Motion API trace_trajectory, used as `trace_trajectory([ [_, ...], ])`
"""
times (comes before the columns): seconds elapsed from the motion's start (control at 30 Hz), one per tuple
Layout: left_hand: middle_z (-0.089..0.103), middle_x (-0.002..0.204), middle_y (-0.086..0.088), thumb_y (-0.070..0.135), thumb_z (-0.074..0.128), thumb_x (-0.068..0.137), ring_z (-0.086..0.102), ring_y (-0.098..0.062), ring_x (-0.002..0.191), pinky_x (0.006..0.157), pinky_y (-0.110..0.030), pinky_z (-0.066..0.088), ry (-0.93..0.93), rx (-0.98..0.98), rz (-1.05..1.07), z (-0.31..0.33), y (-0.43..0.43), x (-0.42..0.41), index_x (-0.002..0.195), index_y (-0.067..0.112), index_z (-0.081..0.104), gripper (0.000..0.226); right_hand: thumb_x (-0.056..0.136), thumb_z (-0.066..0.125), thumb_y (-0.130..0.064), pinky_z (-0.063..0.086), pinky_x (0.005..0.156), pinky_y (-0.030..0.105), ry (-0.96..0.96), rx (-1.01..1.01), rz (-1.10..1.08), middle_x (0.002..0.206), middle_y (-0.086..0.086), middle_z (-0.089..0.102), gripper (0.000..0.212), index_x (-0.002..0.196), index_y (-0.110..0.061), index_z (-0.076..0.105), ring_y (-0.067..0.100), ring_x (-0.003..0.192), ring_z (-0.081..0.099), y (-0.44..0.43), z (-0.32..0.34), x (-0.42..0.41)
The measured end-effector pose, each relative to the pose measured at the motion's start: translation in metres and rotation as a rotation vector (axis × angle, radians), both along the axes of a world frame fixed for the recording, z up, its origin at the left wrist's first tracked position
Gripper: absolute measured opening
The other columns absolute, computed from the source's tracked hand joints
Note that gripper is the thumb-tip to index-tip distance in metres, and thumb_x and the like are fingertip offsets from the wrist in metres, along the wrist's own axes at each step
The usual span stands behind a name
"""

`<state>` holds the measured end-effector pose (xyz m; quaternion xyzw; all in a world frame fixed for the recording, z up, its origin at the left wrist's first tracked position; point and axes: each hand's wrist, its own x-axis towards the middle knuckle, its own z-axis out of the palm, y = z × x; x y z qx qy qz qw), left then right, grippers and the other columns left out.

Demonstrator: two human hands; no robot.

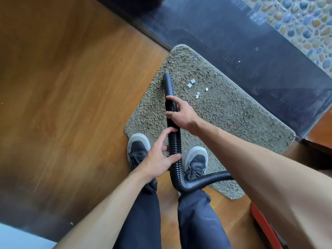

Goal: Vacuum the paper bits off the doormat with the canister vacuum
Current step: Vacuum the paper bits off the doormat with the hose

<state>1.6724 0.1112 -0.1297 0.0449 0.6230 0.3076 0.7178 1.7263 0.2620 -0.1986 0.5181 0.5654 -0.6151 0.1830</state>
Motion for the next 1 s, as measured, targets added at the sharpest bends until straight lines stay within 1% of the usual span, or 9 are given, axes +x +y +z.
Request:
trace_trajectory([
  [0.1, 0.059, 0.107, -0.031, -0.002, 0.066, 0.089, 0.06, -0.035, 0.076, 0.075, -0.067, 0.055, -0.01, -0.004, 0.011, -0.005, 0.004, -0.006, 0.126, 0.053, 0.044, 0.069, 0.085, 0.062, -0.01, 0.055, 0.092, 0.048, 0.005, 0.025, 0.009, 0.121, 0.011, 0.062, 0.06, 0.142, -0.025, 0.046, 0.027, 0.1, 0.067, 0.005, -0.005, -0.008],
  [0.2, 0.06, 0.104, -0.019, -0.004, 0.065, 0.089, 0.06, -0.036, 0.083, 0.074, -0.068, 0.055, -0.008, 0.015, 0.005, -0.006, 0.006, -0.006, 0.121, 0.054, 0.046, 0.069, 0.084, 0.063, -0.014, 0.054, 0.093, 0.048, 0.012, 0.038, 0.014, 0.121, 0.011, 0.062, 0.06, 0.141, -0.026, 0.047, 0.026, 0.1, 0.066, 0.006, -0.006, -0.007],
  [0.3, 0.061, 0.109, -0.022, -0.003, 0.065, 0.089, 0.061, -0.036, 0.087, 0.075, -0.068, 0.054, 0.0, 0.014, 0.006, -0.006, 0.008, -0.004, 0.122, 0.055, 0.046, 0.07, 0.083, 0.064, -0.018, 0.054, 0.093, 0.049, 0.012, 0.059, -0.007, 0.12, 0.01, 0.062, 0.06, 0.14, -0.029, 0.047, 0.025, 0.101, 0.066, 0.006, -0.008, -0.003],
  [0.43, 0.061, 0.097, -0.016, -0.004, 0.064, 0.09, 0.061, -0.031, 0.083, 0.077, -0.065, 0.056, -0.001, 0.013, 0.006, -0.008, 0.012, -0.001, 0.121, 0.054, 0.046, 0.069, 0.085, 0.064, -0.014, 0.054, 0.093, 0.047, 0.006, 0.056, -0.028, 0.118, 0.009, 0.063, 0.06, 0.14, -0.029, 0.048, 0.024, 0.098, 0.066, 0.009, -0.011, -0.002],
  [0.53, 0.061, 0.094, -0.013, -0.004, 0.064, 0.09, 0.062, -0.028, 0.084, 0.078, -0.066, 0.055, -0.007, 0.018, -0.006, -0.008, 0.017, -0.001, 0.121, 0.054, 0.045, 0.068, 0.084, 0.064, -0.013, 0.055, 0.091, 0.046, 0.006, 0.056, -0.067, 0.115, 0.008, 0.065, 0.06, 0.139, -0.031, 0.049, 0.022, 0.095, 0.067, 0.012, -0.011, 0.0],
  [0.67, 0.061, 0.101, -0.009, -0.002, 0.063, 0.09, 0.062, -0.028, 0.087, 0.082, -0.063, 0.056, -0.014, 0.044, -0.065, -0.007, 0.021, -0.004, 0.123, 0.054, 0.045, 0.068, 0.084, 0.064, -0.012, 0.056, 0.09, 0.046, -0.001, 0.037, -0.183, 0.114, 0.009, 0.065, 0.06, 0.138, -0.032, 0.049, 0.023, 0.095, 0.068, 0.014, -0.009, 0.011],
  [0.8, 0.061, 0.099, -0.012, 0.0, 0.063, 0.089, 0.061, -0.022, 0.079, 0.081, -0.058, 0.056, -0.038, 0.068, -0.132, -0.002, 0.02, 0.0, 0.124, 0.054, 0.044, 0.067, 0.086, 0.064, -0.01, 0.055, 0.092, 0.048, -0.01, 0.023, -0.289, 0.106, 0.004, 0.063, 0.058, 0.138, -0.029, 0.05, 0.027, 0.099, 0.067, 0.008, -0.001, 0.031],
  [0.9, 0.06, 0.099, -0.002, 0.0, 0.064, 0.089, 0.061, -0.013, 0.076, 0.085, -0.05, 0.056, -0.067, 0.074, -0.142, 0.005, 0.014, 0.005, 0.125, 0.051, 0.044, 0.066, 0.086, 0.064, -0.01, 0.056, 0.091, 0.049, -0.028, -0.006, -0.303, 0.103, 0.004, 0.063, 0.057, 0.139, -0.028, 0.049, 0.028, 0.097, 0.067, 0.0, 0.005, 0.04],
  [1.0, 0.06, 0.1, -0.002, -0.001, 0.063, 0.09, 0.06, -0.015, 0.077, 0.082, -0.046, 0.058, -0.07, 0.055, -0.107, 0.008, 0.007, 0.007, 0.124, 0.052, 0.045, 0.066, 0.085, 0.065, -0.012, 0.056, 0.089, 0.049, -0.021, -0.049, -0.277, 0.105, 0.007, 0.064, 0.059, 0.139, -0.03, 0.048, 0.025, 0.093, 0.068, -0.004, 0.007, 0.038],
])
